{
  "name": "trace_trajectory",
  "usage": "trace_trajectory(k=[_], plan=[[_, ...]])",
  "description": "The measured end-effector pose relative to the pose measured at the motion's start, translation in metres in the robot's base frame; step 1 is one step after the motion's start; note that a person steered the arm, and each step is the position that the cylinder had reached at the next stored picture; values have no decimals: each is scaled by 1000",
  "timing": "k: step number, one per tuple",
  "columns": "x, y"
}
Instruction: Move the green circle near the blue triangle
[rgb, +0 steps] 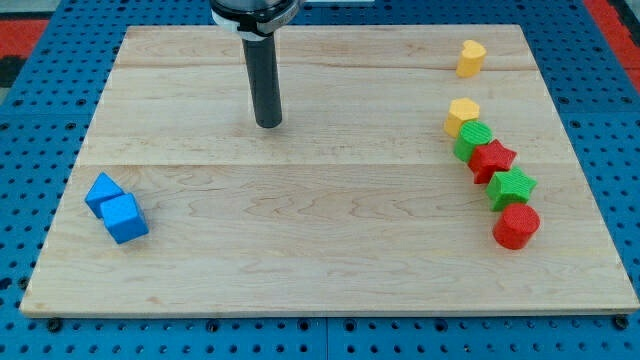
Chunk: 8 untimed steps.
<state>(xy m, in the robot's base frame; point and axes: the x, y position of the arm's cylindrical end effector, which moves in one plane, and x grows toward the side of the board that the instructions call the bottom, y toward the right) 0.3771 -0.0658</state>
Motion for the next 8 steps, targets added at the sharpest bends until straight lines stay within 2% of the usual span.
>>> trace_trajectory(k=[3,5,7,8], plan=[[-19,17],[-22,115],[-32,130],[-45,186]])
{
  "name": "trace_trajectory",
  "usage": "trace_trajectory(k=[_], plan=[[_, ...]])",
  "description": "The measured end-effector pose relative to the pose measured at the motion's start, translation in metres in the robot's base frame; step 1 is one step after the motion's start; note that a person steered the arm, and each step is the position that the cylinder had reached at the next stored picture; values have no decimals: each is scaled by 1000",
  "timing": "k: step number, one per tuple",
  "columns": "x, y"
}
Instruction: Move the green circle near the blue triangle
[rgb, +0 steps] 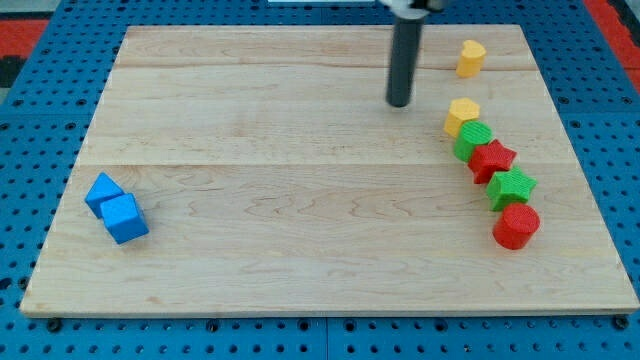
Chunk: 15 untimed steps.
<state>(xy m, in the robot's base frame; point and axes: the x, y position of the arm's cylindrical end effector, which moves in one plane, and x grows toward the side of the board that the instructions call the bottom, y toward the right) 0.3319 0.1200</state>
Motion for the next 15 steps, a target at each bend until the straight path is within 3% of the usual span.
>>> trace_trajectory(k=[1,2,3,4,6,7,8,10,11,12,14,15], plan=[[-26,90],[29,115],[85,103],[88,50],[79,-114],[18,-61],[8,-99],[107,-243],[97,-272],[33,-233],[105,-289],[74,-309]])
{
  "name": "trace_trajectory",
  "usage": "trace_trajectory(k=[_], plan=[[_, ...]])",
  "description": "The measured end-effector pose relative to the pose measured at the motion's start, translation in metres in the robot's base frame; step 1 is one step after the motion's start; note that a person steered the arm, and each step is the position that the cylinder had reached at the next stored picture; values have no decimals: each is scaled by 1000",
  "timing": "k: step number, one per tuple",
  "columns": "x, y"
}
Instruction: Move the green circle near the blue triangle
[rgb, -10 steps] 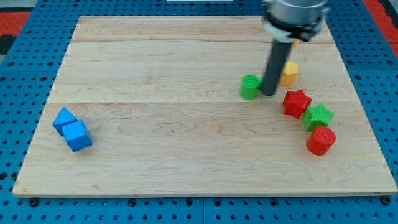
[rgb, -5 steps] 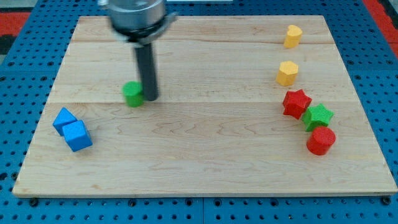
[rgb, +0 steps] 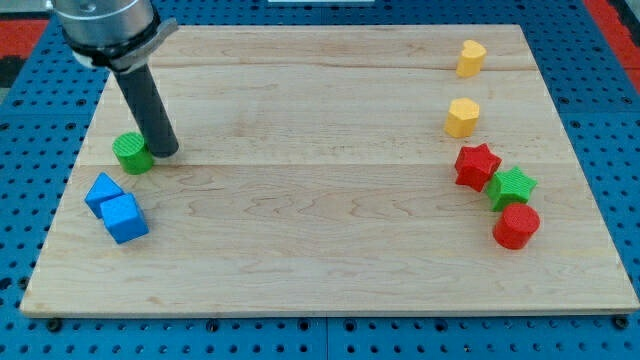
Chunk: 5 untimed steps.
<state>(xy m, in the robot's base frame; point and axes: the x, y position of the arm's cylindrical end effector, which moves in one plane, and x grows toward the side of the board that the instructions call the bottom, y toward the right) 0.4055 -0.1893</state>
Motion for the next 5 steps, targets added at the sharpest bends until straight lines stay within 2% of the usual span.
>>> trace_trajectory(k=[1,2,3,5], plan=[[-19,-55],[-17,-66],[-17,-43],[23,-18]])
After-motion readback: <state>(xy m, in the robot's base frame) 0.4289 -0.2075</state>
